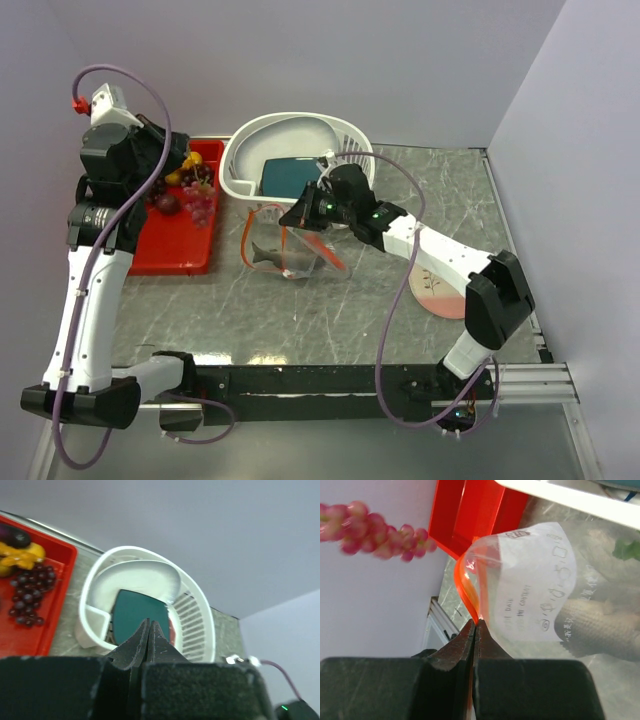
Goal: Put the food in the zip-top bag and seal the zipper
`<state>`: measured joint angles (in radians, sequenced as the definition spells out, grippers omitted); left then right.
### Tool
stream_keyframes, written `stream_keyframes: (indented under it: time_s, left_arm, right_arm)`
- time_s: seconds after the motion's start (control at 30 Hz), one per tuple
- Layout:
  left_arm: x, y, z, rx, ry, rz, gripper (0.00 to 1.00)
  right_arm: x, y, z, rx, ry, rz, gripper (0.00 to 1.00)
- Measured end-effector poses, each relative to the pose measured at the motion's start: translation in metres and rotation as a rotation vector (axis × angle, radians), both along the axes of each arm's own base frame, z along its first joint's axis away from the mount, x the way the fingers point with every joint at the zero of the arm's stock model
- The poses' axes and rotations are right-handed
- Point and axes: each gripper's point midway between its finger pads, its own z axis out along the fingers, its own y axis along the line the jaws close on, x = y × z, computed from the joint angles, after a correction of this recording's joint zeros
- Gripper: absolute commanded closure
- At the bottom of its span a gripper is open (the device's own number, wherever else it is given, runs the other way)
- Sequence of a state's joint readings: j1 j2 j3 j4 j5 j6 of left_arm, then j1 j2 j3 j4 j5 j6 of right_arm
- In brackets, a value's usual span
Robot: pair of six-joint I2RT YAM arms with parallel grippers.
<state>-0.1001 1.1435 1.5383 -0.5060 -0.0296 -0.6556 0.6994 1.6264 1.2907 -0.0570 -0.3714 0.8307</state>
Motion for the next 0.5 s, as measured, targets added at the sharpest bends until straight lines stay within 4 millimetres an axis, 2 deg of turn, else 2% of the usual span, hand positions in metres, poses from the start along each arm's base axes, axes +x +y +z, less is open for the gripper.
stream_keyframes:
  time_s: [0.23, 0.5]
  left_arm:
    - [-0.008, -0.03, 0.009, -0.039, -0.012, -0.097, 0.99]
    - [-0.016, -0.072, 0.005, -0.07, 0.007, -0.213, 0.99]
  right_arm:
    - [0.002, 0.007, -0.009, 0.022, 0.053, -0.006, 1.0]
    - [0.01, 0.014, 0.02, 0.101, 0.048, -0.028, 1.0]
